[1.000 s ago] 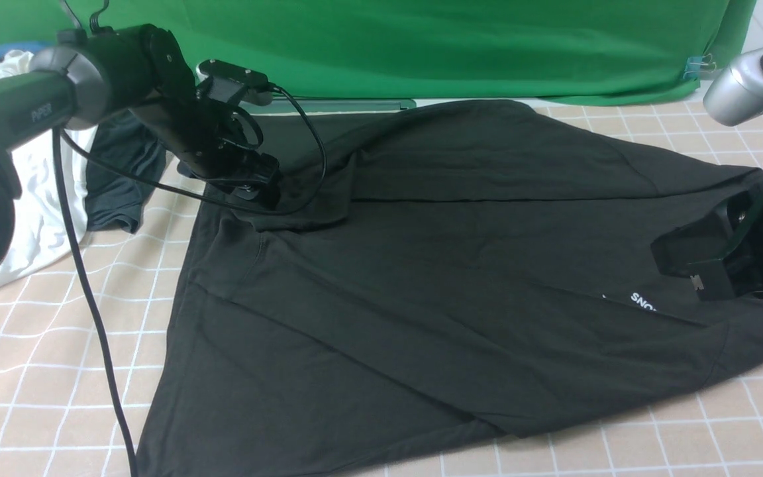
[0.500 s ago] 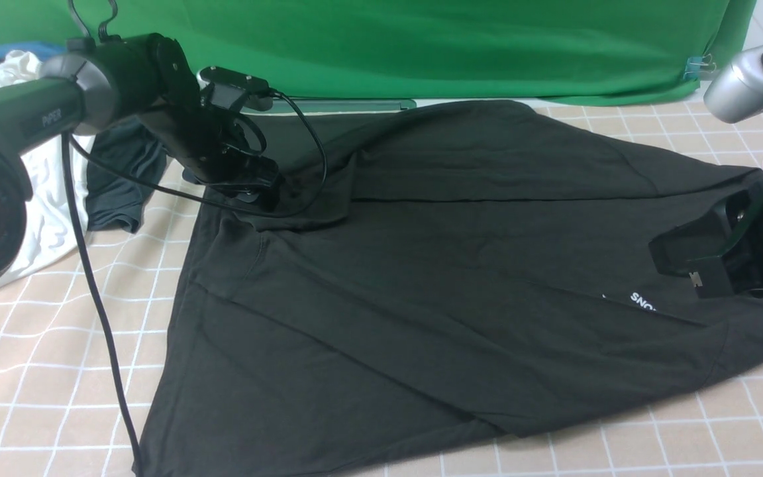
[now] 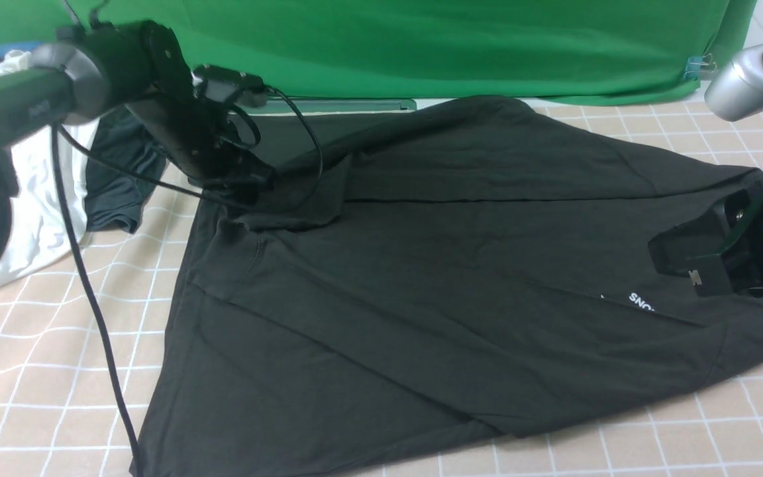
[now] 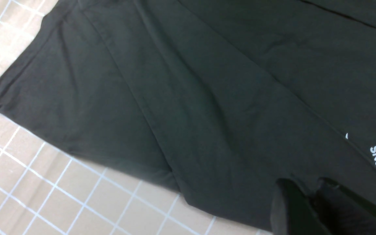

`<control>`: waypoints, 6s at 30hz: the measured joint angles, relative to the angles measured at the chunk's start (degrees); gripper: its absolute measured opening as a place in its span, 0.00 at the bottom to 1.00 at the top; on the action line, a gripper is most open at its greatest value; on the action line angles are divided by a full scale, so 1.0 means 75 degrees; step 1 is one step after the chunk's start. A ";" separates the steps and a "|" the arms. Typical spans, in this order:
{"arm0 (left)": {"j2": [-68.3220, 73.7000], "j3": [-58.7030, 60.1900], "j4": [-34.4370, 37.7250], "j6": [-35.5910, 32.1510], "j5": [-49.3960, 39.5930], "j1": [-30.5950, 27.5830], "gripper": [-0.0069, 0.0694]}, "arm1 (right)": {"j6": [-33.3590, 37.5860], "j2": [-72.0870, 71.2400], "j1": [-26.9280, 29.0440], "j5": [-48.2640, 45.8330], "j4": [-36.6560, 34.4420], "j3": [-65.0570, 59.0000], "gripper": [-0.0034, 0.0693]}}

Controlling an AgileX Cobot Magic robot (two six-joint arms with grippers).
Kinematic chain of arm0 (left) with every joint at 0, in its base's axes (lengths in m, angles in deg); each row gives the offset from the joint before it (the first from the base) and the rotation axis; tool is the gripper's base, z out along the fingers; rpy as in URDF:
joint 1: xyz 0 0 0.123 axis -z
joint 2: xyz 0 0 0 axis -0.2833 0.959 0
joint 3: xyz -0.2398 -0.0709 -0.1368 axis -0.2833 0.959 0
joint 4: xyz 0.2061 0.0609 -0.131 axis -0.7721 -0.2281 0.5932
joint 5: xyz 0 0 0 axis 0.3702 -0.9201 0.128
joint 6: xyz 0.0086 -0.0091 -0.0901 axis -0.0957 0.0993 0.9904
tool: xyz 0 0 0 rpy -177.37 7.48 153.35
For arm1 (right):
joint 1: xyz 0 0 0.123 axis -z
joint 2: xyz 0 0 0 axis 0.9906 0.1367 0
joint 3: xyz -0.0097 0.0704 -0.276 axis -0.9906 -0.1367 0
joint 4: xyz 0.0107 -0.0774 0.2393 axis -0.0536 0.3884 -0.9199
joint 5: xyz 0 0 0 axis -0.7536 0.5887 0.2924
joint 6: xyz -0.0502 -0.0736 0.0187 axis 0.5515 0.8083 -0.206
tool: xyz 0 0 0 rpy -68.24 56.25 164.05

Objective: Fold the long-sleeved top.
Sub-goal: Use the left arm to drag and drop the cuff onto the cuff closest to the left arm, then use both arms simultaneously to clamp the lower edge of the clothing fabric

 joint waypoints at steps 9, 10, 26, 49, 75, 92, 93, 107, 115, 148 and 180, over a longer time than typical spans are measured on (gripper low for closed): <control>-0.1423 -0.0191 0.1192 0.1940 -0.1837 0.0052 0.14 | -0.0009 0.0000 0.0000 0.0003 -0.0006 0.0000 0.23; -0.1606 -0.0335 0.1263 0.2388 -0.2112 0.0079 0.14 | -0.0009 0.0000 0.0000 0.0003 -0.0006 0.0000 0.23; -0.2702 -0.0132 0.1963 0.5069 -0.2545 0.0102 0.14 | -0.0037 0.0000 0.0000 0.0018 -0.0006 0.0000 0.26; -0.3404 0.1609 0.2536 0.5399 -0.2555 0.0095 0.14 | -0.0041 0.0000 0.0000 0.0041 -0.0006 0.0000 0.30; -0.3422 0.2884 0.0596 0.6891 -0.2584 -0.0062 0.14 | -0.0059 0.0006 0.0000 0.0452 0.0094 0.0000 0.33; -0.2536 0.2969 -0.1012 0.6562 -0.1934 -0.0062 0.19 | -0.0059 0.0009 0.0000 0.0459 0.0094 0.0000 0.35; -0.2536 0.2969 -0.1031 0.6519 -0.1918 -0.0062 0.22 | -0.0059 0.0009 0.0000 0.0459 0.0094 0.0000 0.35; -0.2994 0.1326 -0.2040 0.6302 -0.2481 -0.0062 0.90 | -0.0059 0.0009 0.0000 0.0060 0.0117 0.0000 0.37; -0.3777 0.1421 -0.0169 0.5927 -0.2539 -0.0053 0.77 | -0.0059 0.0100 0.0000 0.0001 0.0125 0.0000 0.36; 0.1379 -0.2508 0.1256 0.2425 -0.2514 0.1169 0.72 | -0.0511 0.0393 0.0000 -0.0668 0.0141 0.0000 0.34; 0.1739 -0.2578 0.0665 0.1907 -0.1512 0.1625 0.55 | -0.0519 0.0393 0.0000 -0.0388 0.0141 0.0000 0.36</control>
